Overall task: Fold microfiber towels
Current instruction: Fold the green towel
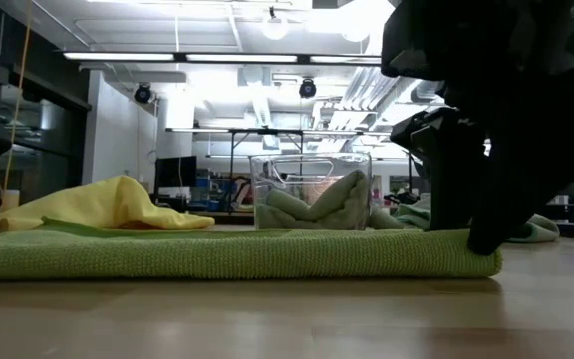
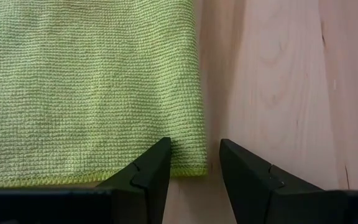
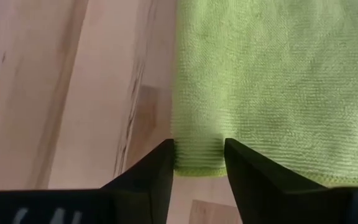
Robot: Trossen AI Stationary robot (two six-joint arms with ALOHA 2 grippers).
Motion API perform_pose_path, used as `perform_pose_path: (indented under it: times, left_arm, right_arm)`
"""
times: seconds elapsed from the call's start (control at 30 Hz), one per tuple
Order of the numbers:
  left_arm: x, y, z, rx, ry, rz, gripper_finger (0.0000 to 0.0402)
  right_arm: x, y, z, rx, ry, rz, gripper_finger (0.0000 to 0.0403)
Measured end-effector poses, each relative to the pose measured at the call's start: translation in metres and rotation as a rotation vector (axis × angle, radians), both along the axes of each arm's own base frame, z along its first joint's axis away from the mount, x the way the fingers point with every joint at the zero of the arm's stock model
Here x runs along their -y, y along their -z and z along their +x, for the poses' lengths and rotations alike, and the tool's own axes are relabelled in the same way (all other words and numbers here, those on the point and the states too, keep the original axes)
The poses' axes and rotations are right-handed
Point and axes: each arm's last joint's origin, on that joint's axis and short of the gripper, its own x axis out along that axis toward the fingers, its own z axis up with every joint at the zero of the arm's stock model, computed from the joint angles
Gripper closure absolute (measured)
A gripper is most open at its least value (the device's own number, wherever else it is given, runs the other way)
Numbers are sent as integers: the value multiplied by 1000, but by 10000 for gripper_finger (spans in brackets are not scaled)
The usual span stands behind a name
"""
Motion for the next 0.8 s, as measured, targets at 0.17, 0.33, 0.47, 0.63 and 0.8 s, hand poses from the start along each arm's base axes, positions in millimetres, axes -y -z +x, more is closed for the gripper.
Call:
perform_pose_path:
  times: [0.17, 0.33, 0.47, 0.63, 0.8]
  left_arm:
    - [0, 0, 0, 0, 0, 1, 271]
    - [0, 0, 0, 0, 0, 1, 271]
    - [0, 0, 0, 0, 0, 1, 271]
    - [0, 0, 0, 0, 0, 2, 271]
    - [0, 0, 0, 1, -1, 3, 271]
  right_arm:
    - [-1, 0, 0, -1, -5, 12, 273]
    - [-1, 0, 0, -1, -15, 15, 269]
    - [-3, 0, -1, -16, -50, 36, 258]
    - [-8, 3, -3, -14, -88, 28, 246]
    - [-14, 14, -3, -23, -67, 14, 247]
